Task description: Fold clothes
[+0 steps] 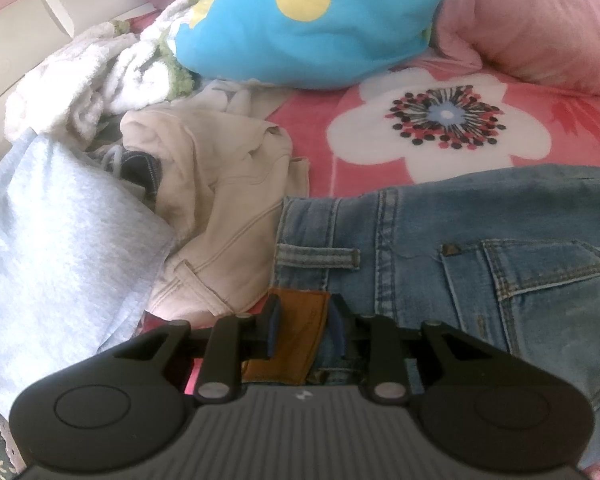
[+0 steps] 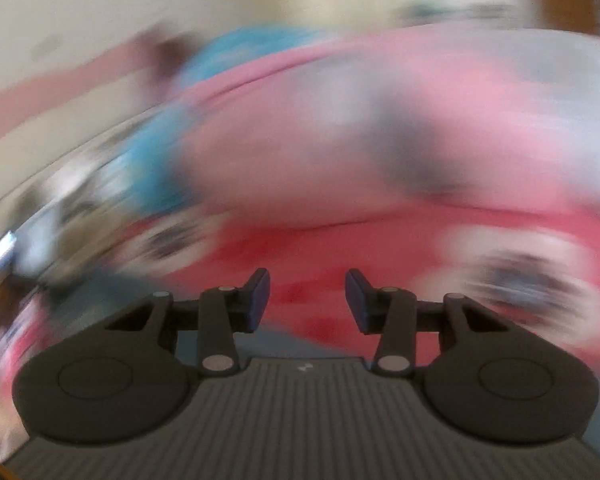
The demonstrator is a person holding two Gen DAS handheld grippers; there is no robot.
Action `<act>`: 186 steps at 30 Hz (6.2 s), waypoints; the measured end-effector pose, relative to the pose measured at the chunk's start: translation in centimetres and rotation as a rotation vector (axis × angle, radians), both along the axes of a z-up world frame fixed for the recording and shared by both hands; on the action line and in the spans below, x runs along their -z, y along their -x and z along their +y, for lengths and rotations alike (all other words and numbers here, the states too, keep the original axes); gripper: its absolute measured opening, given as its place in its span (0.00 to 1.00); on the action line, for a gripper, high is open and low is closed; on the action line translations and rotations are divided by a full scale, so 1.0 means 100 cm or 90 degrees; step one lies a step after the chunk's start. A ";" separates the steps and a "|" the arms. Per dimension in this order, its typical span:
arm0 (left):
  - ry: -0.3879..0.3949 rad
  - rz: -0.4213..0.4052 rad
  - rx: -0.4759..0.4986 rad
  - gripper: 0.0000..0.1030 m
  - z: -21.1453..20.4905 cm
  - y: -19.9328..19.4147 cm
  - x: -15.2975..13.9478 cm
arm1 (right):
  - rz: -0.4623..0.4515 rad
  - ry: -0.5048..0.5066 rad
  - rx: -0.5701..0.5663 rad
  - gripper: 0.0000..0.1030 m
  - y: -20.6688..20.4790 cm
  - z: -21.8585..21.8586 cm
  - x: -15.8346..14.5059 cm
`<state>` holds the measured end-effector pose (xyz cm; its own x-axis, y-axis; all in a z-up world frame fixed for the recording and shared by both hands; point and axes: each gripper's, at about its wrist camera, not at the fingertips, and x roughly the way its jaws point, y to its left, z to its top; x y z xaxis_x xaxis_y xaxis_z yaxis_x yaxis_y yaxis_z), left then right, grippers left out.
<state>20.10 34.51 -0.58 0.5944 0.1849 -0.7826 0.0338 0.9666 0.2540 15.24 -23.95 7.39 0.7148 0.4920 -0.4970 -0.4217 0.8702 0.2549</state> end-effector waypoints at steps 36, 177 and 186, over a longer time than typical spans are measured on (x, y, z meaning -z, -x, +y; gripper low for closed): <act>0.009 -0.011 0.013 0.29 0.002 -0.001 0.001 | 0.066 0.039 -0.269 0.00 -0.111 0.176 0.038; 0.466 -0.224 -0.029 0.29 -0.271 0.095 0.054 | 0.008 -0.088 -0.339 0.10 0.156 0.035 0.064; 0.476 -0.226 -0.030 0.29 -0.269 0.097 0.056 | 0.077 0.014 -0.376 0.58 0.165 0.066 0.085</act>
<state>10.45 7.62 -6.15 0.8342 -0.2791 -0.4756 0.0286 0.8832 -0.4682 -1.27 -17.34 -1.12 0.2621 0.7768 -0.5727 -0.8044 0.5036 0.3150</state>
